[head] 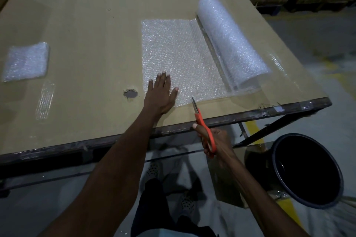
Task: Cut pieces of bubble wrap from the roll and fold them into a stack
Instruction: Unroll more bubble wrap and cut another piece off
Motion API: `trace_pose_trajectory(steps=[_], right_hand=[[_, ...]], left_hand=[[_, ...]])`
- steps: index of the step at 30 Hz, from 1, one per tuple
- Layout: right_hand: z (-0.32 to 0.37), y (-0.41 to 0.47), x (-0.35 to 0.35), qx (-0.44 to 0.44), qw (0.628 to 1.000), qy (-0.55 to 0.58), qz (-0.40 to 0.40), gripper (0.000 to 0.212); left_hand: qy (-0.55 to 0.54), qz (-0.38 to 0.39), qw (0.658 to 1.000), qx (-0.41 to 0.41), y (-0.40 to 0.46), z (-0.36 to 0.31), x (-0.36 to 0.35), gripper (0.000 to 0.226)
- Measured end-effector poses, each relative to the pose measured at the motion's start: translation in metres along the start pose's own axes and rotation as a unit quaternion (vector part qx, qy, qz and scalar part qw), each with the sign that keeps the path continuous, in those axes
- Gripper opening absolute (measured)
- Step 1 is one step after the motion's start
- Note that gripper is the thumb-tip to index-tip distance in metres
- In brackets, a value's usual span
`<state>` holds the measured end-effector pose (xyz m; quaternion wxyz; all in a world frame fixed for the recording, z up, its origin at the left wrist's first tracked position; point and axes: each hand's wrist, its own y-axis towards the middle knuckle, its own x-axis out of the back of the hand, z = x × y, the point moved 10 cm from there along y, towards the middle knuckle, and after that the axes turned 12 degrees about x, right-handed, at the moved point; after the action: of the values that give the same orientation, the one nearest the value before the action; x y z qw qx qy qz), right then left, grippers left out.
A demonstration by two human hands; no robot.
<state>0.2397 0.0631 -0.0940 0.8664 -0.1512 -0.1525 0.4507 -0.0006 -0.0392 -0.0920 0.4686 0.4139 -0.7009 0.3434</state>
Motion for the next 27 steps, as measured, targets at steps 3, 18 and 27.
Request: trace_pose_trajectory(steps=[3, 18, 27], right_hand=[[0.003, 0.0, 0.001, 0.01, 1.0, -0.003, 0.005, 0.048], [0.02, 0.009, -0.005, 0.019, 0.999, -0.023, 0.027, 0.043], [0.023, 0.016, -0.006, 0.009, 0.999, -0.03, 0.014, 0.049]], left_hand=[[-0.001, -0.004, 1.0, 0.0, 0.0, 0.0, 0.001, 0.068], [-0.004, -0.018, 1.0, 0.003, -0.002, 0.001, 0.002, 0.068], [-0.004, -0.027, 1.0, 0.0, -0.003, 0.0, 0.004, 0.067]])
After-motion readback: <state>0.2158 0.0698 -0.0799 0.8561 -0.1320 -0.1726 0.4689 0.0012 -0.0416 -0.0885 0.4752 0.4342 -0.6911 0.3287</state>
